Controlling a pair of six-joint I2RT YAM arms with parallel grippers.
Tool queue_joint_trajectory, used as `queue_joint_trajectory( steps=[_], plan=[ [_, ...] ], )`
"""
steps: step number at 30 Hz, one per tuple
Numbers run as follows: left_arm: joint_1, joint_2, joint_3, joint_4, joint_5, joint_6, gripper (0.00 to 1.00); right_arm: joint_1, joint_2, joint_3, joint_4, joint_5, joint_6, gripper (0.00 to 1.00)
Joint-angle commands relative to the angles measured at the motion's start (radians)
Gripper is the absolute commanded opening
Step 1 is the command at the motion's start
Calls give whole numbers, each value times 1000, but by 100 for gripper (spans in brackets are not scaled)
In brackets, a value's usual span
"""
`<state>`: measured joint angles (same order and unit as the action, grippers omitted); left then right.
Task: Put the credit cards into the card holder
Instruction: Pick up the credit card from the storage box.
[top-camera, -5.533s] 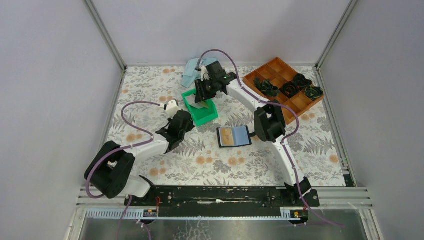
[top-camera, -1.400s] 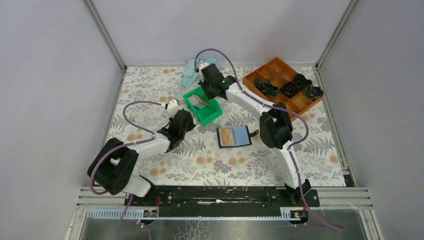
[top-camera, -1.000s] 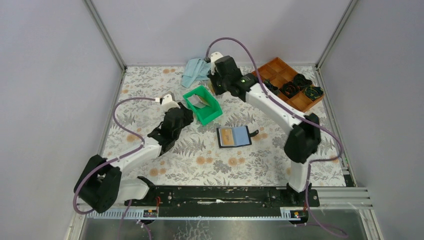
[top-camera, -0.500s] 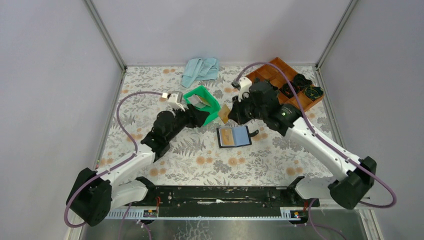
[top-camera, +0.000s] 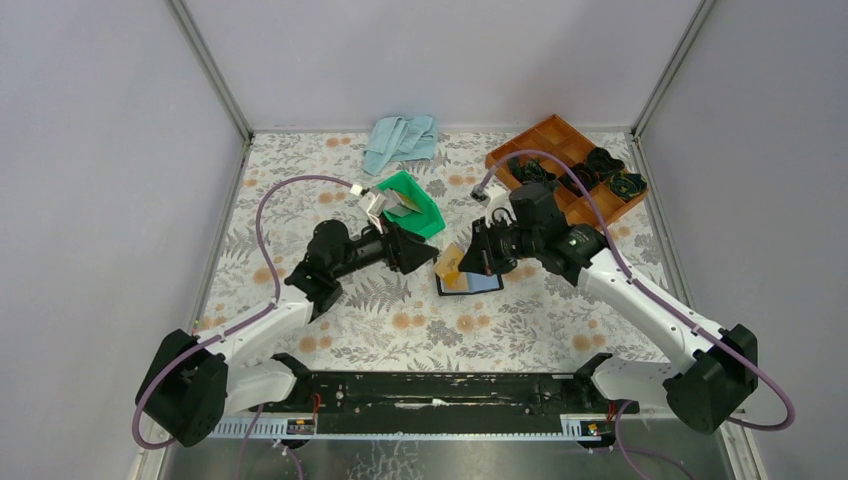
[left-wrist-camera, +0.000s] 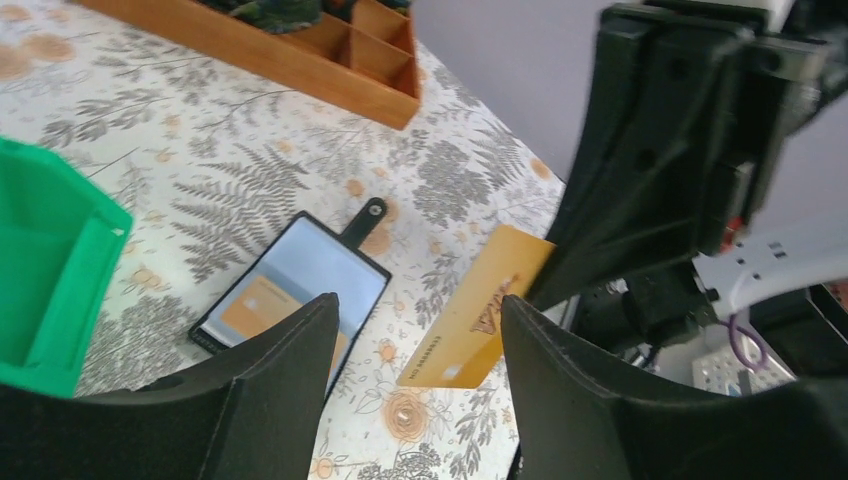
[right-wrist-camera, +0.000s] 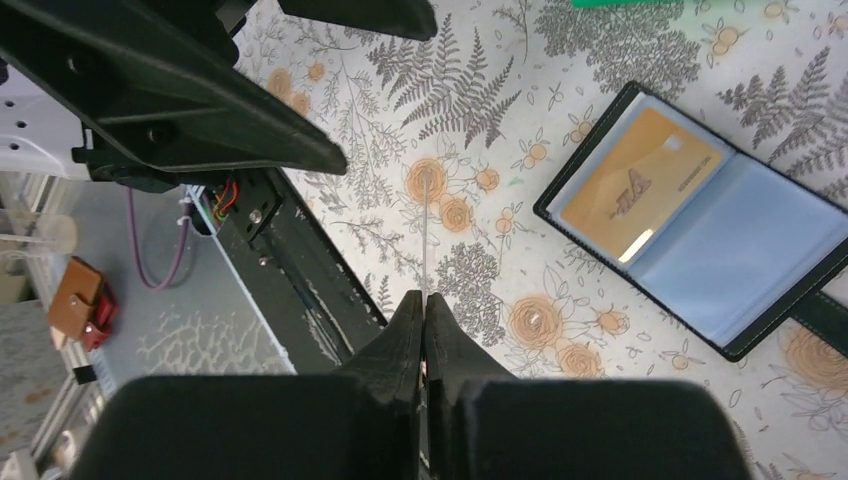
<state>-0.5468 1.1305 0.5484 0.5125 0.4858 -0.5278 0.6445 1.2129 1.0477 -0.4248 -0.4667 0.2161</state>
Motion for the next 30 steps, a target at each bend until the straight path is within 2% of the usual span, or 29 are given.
queue_joint_trajectory(
  steps=[1, 5, 19, 30],
  plan=[
    [8, 27, 11, 116, 169, 12, 67, -39, -45, -21, 64, -130, 29, 0],
    [8, 34, -24, 198, 219, -23, 64, -56, -49, -42, 88, -180, 46, 0],
    [8, 131, -10, 254, 334, -67, 63, -84, -30, -87, 175, -300, 96, 0],
    [7, 135, -1, 250, 348, -70, 54, -96, 2, -147, 239, -361, 116, 0]
  ],
)
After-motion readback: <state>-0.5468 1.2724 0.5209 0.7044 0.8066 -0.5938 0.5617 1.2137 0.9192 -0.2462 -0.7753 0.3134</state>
